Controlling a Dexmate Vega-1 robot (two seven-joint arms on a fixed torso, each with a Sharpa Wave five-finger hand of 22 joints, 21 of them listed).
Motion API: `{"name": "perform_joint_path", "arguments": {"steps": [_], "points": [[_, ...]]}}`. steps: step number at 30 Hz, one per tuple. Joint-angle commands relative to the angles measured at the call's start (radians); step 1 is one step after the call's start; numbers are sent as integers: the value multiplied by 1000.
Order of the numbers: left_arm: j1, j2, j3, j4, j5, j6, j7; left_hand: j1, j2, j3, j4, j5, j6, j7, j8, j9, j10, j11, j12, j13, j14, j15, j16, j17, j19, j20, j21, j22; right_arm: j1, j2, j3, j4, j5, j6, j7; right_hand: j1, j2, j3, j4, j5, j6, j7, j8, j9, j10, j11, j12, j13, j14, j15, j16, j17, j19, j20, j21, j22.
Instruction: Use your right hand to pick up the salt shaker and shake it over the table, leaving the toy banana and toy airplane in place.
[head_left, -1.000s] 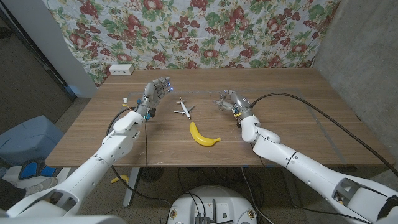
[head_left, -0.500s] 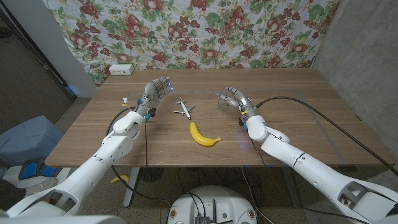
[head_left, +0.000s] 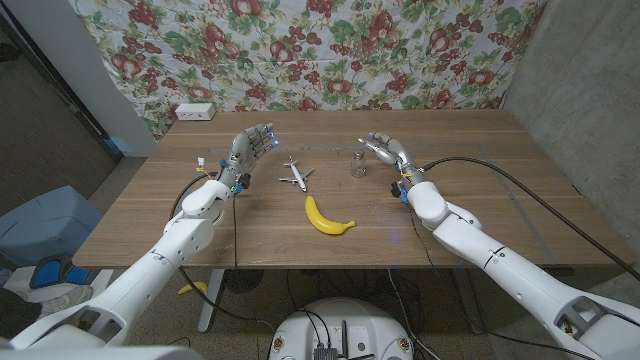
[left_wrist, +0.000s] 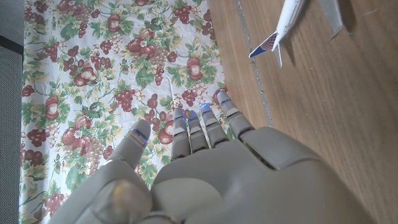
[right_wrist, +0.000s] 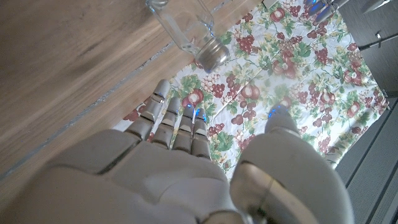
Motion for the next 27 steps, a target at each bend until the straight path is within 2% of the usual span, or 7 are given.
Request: {"name": "perform_joint_path", "arguments": {"steps": [1,5,6,8,11,20,27], "points": [[7,1,-2,-1,-4,-7,-10,-7,58,5,-3,4,0,-5,-1,3,-5,1,-4,3,-2,-3,-1,3,11,-1,3,4,-33,-19,59,-18,175,135,88,-2,14,8,0,-14,-13,9,-8,-1,-8,-3,-2,-10,-5,4,1,-17,6,-16,-10,3],[12,3,-4,-6,-6,-7,-10,-6,59,5,-4,4,-3,-6,-2,3,-4,2,-3,3,-2,-4,-1,3,12,-1,3,4,-46,-18,80,-11,223,173,113,3,13,11,-13,-26,-32,14,-15,-5,-28,-2,-10,-31,-39,4,-9,-53,-4,-36,-32,1],[14,4,-4,-8,-7,-7,-10,-6,59,5,-4,4,-4,-6,-3,3,-3,3,-3,3,-2,-3,-1,3,12,-1,3,4,-50,-20,84,-15,223,173,107,6,13,14,-19,-31,-37,12,-16,-6,-33,-10,-10,-43,-46,-6,-9,-74,-36,-35,-54,-1],[17,6,-5,-12,-8,-6,-9,-6,59,5,-4,4,-5,-7,-3,2,-2,3,-2,3,-2,-4,-1,3,12,-2,3,4,-59,-20,90,-20,219,181,95,5,13,14,-29,-36,-53,7,-20,-10,-43,-20,-11,-68,-69,-21,-11,-120,-60,-38,-86,-3],[22,7,-6,-16,-9,-7,-10,-6,59,5,-4,4,-6,-6,-3,2,0,3,-1,3,-2,-3,-1,3,12,-2,3,4,-70,-21,99,-25,224,197,91,0,14,14,-35,-38,-64,5,-21,-13,-54,-27,-12,-92,-101,-21,-16,-165,-100,-48,-126,-4],[41,16,-11,-38,-12,-11,-10,-6,60,5,-4,4,-7,-6,-3,2,0,2,-1,3,-1,-6,-1,4,12,-2,2,4,-110,-17,144,-16,294,287,113,-66,0,-14,-23,-34,-110,76,-27,-19,-110,-9,-16,-149,-160,4,-10,-258,-103,-57,-186,-4],[79,35,-23,-83,-14,-18,2,-4,60,5,-7,4,-8,-5,-4,2,1,6,0,3,-3,-17,-2,3,12,-9,2,4,-149,-10,182,-17,341,364,123,-100,-7,-29,-16,-27,-144,85,-33,-23,-145,-7,-19,-177,-184,8,-10,-297,-108,-59,-215,-4]]}}
